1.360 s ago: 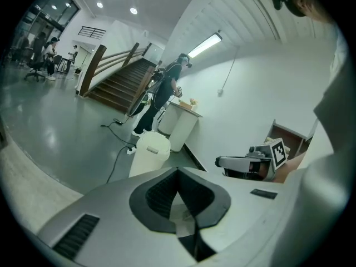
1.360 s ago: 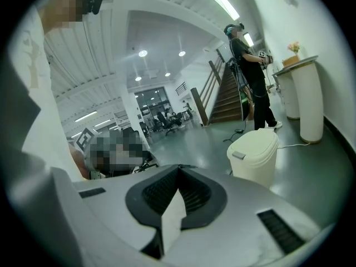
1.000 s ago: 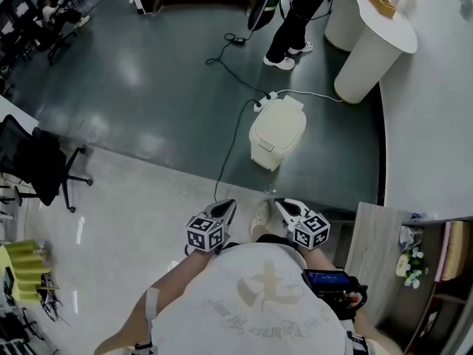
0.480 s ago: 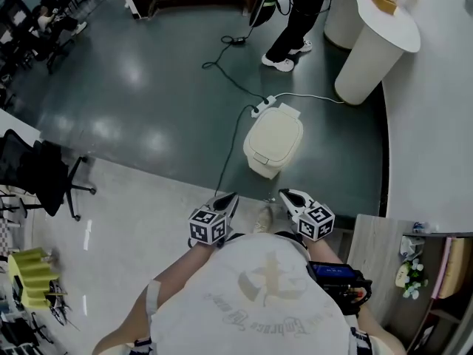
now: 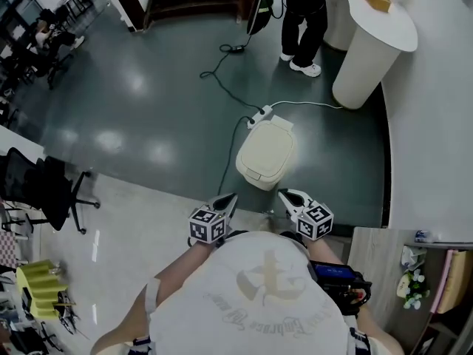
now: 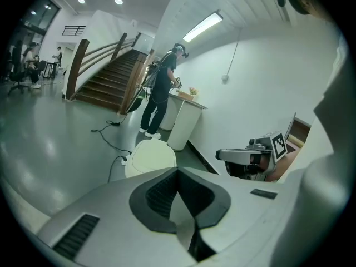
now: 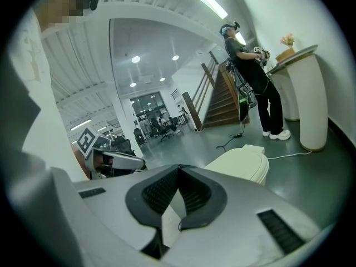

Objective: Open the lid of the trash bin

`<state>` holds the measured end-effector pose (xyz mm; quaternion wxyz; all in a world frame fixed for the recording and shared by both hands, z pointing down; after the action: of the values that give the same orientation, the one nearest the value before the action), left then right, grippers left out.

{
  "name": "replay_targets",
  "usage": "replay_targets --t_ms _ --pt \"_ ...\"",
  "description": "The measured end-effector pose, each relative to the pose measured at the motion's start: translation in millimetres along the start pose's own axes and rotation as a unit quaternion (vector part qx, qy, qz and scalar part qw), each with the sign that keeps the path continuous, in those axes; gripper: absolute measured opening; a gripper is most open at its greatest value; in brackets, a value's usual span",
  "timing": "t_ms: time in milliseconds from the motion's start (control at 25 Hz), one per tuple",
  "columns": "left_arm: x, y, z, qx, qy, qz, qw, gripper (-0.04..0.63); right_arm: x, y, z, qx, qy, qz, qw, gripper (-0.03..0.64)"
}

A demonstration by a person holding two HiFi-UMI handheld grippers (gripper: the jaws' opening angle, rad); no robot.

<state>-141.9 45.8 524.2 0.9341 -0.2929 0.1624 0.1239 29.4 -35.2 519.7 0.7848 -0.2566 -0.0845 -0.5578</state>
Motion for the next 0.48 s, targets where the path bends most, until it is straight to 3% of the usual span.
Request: replay_targets --t_ms 480 --pt "2 -35 -13 -0.029 -0.021 0.001 0.9994 0.011 36 1 3 0.009 -0.028 0.012 0.999 0.005"
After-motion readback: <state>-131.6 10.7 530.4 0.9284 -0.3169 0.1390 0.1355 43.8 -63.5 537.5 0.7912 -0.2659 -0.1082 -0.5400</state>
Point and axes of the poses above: the fingertips, and each gripper's own axes: y backward along the fingers, x to its right, z out of its underside, the point moved 4 cm from there along y, backward along the fingers, and after that the axes turned 1 degree about x, right-handed, at the moved point
